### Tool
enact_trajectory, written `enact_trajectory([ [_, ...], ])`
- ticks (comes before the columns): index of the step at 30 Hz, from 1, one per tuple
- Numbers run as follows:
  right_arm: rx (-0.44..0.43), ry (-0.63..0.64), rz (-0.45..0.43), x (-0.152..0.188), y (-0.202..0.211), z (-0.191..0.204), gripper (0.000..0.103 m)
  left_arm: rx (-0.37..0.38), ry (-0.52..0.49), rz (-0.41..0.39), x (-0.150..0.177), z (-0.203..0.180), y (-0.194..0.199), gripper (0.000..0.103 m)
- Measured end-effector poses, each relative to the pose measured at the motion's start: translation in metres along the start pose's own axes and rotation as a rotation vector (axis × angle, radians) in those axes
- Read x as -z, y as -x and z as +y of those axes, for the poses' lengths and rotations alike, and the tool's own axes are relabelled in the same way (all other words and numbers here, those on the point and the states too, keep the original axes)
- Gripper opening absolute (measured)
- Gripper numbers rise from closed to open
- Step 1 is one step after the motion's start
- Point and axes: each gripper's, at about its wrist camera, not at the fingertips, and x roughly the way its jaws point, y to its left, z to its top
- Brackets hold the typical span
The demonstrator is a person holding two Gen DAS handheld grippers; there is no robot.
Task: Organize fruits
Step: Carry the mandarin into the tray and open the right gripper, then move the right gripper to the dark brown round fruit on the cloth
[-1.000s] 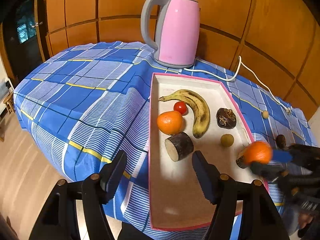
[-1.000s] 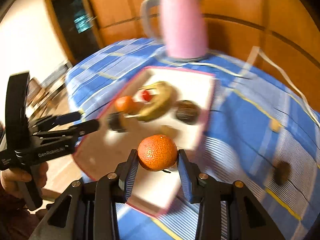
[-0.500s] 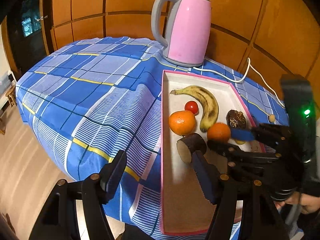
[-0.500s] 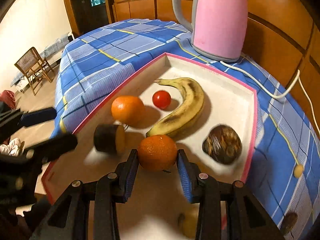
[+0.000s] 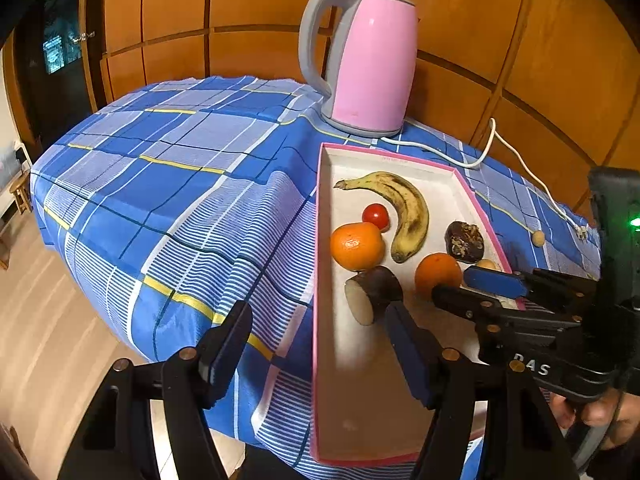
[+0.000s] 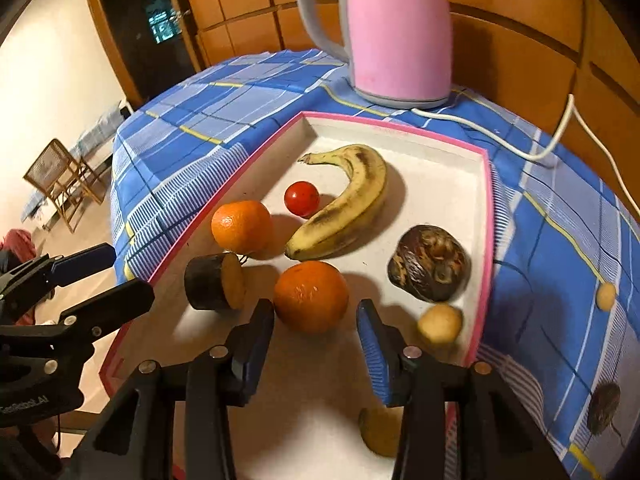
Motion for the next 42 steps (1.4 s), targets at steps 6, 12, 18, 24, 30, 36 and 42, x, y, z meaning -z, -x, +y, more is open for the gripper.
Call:
enact_trajectory([
  [6, 0.017, -0.039, -0.059, 0.009, 0.028, -0.002, 0.044, 0.011, -0.035, -0.024, 0.001, -0.013, 0.010, 0.072],
  [12, 0.104, -0.112, -0.106, 0.030, 0.059, -0.013, 0.044, 0.040, -0.082, -0.035, 0.006, -0.029, 0.017, 0.072],
  [18, 0.216, -0.192, -0.138, 0.059, 0.084, -0.027, 0.044, 0.066, -0.118, -0.051, 0.009, -0.041, 0.023, 0.072],
  [24, 0.297, -0.260, -0.181, 0.077, 0.108, -0.046, 0.044, 0.090, -0.163, -0.055, 0.011, -0.055, 0.028, 0.072],
  [30, 0.353, -0.337, -0.190, 0.095, 0.125, -0.070, 0.044, 0.096, -0.194, -0.050, 0.011, -0.066, 0.029, 0.073],
  [36, 0.439, -0.387, -0.177, 0.112, 0.138, -0.090, 0.044, 0.117, -0.233, -0.049, 0.008, -0.085, 0.028, 0.073],
  [42, 0.477, -0.457, -0.170, 0.130, 0.144, -0.110, 0.044, 0.137, -0.291, -0.047, 0.007, -0.106, 0.029, 0.073],
])
